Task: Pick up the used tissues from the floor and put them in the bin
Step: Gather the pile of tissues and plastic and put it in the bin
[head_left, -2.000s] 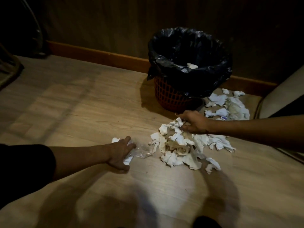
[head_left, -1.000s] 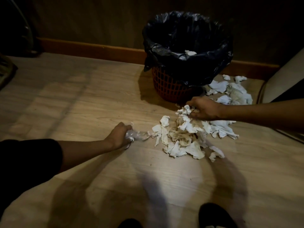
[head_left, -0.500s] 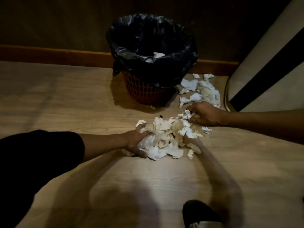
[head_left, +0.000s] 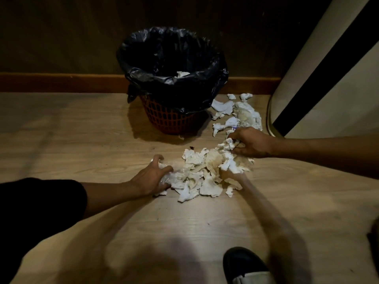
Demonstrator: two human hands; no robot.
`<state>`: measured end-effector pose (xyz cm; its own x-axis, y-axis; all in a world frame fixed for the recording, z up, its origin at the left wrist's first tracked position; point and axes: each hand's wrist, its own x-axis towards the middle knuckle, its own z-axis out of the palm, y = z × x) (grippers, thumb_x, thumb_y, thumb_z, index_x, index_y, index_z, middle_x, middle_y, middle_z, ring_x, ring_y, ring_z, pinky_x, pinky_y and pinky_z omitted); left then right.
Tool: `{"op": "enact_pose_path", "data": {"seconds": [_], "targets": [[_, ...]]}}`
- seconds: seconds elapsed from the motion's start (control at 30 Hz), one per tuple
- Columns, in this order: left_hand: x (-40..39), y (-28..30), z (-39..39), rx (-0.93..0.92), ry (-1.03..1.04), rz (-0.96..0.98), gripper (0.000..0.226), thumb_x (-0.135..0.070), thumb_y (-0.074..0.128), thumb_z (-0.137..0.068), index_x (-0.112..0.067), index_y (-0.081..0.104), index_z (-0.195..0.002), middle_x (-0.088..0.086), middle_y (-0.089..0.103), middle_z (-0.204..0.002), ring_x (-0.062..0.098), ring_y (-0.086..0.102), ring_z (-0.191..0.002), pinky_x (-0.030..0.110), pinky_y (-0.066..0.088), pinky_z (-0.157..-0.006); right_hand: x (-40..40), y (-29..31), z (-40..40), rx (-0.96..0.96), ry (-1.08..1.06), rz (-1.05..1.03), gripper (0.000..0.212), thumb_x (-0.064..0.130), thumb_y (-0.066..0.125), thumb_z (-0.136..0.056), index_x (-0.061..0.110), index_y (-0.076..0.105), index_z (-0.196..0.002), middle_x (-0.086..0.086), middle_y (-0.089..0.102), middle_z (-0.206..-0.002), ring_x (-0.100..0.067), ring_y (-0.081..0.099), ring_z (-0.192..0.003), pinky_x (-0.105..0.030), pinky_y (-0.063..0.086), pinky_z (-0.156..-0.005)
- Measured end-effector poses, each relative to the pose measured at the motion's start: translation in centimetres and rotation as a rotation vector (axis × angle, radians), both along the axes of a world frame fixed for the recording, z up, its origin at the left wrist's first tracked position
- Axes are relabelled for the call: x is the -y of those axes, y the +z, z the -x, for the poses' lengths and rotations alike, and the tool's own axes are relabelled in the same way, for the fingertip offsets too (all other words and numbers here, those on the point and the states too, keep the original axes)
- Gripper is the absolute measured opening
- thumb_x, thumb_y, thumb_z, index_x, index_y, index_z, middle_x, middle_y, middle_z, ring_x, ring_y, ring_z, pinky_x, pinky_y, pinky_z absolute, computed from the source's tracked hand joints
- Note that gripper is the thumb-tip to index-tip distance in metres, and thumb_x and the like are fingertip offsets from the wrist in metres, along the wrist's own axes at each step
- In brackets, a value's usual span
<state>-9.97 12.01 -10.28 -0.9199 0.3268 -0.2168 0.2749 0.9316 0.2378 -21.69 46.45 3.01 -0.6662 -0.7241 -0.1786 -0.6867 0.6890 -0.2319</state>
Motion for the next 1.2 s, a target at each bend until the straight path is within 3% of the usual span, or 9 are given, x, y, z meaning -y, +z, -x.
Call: {"op": "enact_pose_path", "data": {"seconds": [0.1,0.2,0.33,0.4,0.53,0.63,0.83,1.07,1.2], "targets": [[0.8,-0.4,-0.2,0.062,0.096,-0.005,0.066,-0.067,0.057,-0.080,-0.037,0.042,-0.137,0.023,0.001,-0.156,0.045,0.056,-0.116,0.040,0.054,-0.095,0.3,-0.3,0.1,0.008,0.010,0.006,0.019,0.034,0.064,-0.083,0.018,0.064,-0.093,-0.001,0.063,-0.088,-0.020,0.059,-0.084,-0.034,0.049,-0.072],[0.7,-0.2,0.0,0.212,0.210,-0.043,0.074,-0.069,0.057,-0.076,-0.038,0.037,-0.140,0.022,0.003,-0.154,0.047,0.044,-0.130,0.040,0.046,-0.106,0.3,-0.3,0.0,0.014,0.018,0.011,0.022,0.033,0.065,-0.083,0.016,0.067,-0.098,-0.004,0.065,-0.092,-0.020,0.059,-0.085,-0.033,0.049,-0.072],[-1.4,0.6,-0.3,0.335,0.315,-0.025,0.092,-0.083,0.049,-0.070,-0.041,0.023,-0.147,0.021,-0.005,-0.159,0.045,0.005,-0.148,0.049,0.030,-0.116,0.3,-0.2,0.0,0.020,0.029,0.017,0.016,0.025,0.069,-0.085,0.012,0.068,-0.096,-0.006,0.066,-0.091,-0.021,0.060,-0.082,-0.030,0.045,-0.069],[-2.8,0.9,-0.4,0.356,0.365,0.007,0.110,-0.096,0.041,-0.060,-0.039,0.017,-0.150,0.019,-0.010,-0.160,0.044,-0.002,-0.149,0.053,0.029,-0.116,0.0,-0.3,-0.1,0.023,0.019,0.018,0.017,0.024,0.069,-0.086,0.012,0.069,-0.097,-0.006,0.068,-0.091,-0.022,0.062,-0.082,-0.031,0.046,-0.069],[-5.0,0.6,-0.8,0.355,0.421,0.108,0.122,-0.094,0.051,-0.055,-0.034,0.008,-0.152,0.019,-0.017,-0.159,0.043,0.001,-0.148,0.052,0.035,-0.111,-0.2,-0.7,-0.4,0.031,0.012,-0.024,0.022,0.026,0.069,-0.086,0.012,0.069,-0.102,-0.007,0.068,-0.093,-0.023,0.063,-0.086,-0.031,0.047,-0.070],[-5.7,0.3,-0.7,0.306,0.402,0.096,0.095,-0.064,0.070,-0.071,-0.028,0.021,-0.144,0.021,0.001,-0.155,0.041,0.018,-0.139,0.048,0.045,-0.102,0.2,-0.4,-0.6,0.040,0.013,-0.033,0.021,0.026,0.070,-0.087,0.012,0.069,-0.103,-0.007,0.069,-0.096,-0.022,0.062,-0.088,-0.029,0.044,-0.071],[-3.5,1.9,0.2,0.334,0.312,0.043,0.062,-0.035,0.070,-0.082,-0.014,0.040,-0.132,0.020,0.035,-0.132,0.039,0.055,-0.109,0.042,0.052,-0.092,2.2,0.9,-0.8,0.017,0.073,0.013,0.019,0.026,0.070,-0.085,0.014,0.067,-0.099,-0.004,0.066,-0.095,-0.023,0.062,-0.088,-0.028,0.041,-0.069],[-0.4,8.6,1.4,0.331,0.445,-0.038,0.068,-0.041,0.071,-0.083,-0.019,0.043,-0.141,0.017,0.046,-0.141,0.032,0.050,-0.125,0.033,0.046,-0.097,7.7,6.6,-0.4,0.045,0.129,0.155,0.026,0.035,0.066,-0.087,0.018,0.069,-0.106,0.000,0.071,-0.101,-0.015,0.065,-0.089,-0.035,0.053,-0.074],[0.5,14.2,1.0,0.173,0.506,-0.209,0.072,-0.040,0.073,-0.082,-0.021,0.043,-0.144,0.009,0.048,-0.144,0.028,0.049,-0.128,0.029,0.042,-0.098,12.1,11.6,0.0,0.021,0.141,0.298,0.016,0.028,0.069,-0.089,0.015,0.070,-0.099,0.006,0.069,-0.094,-0.002,0.061,-0.079,-0.011,0.043,-0.067]]}}
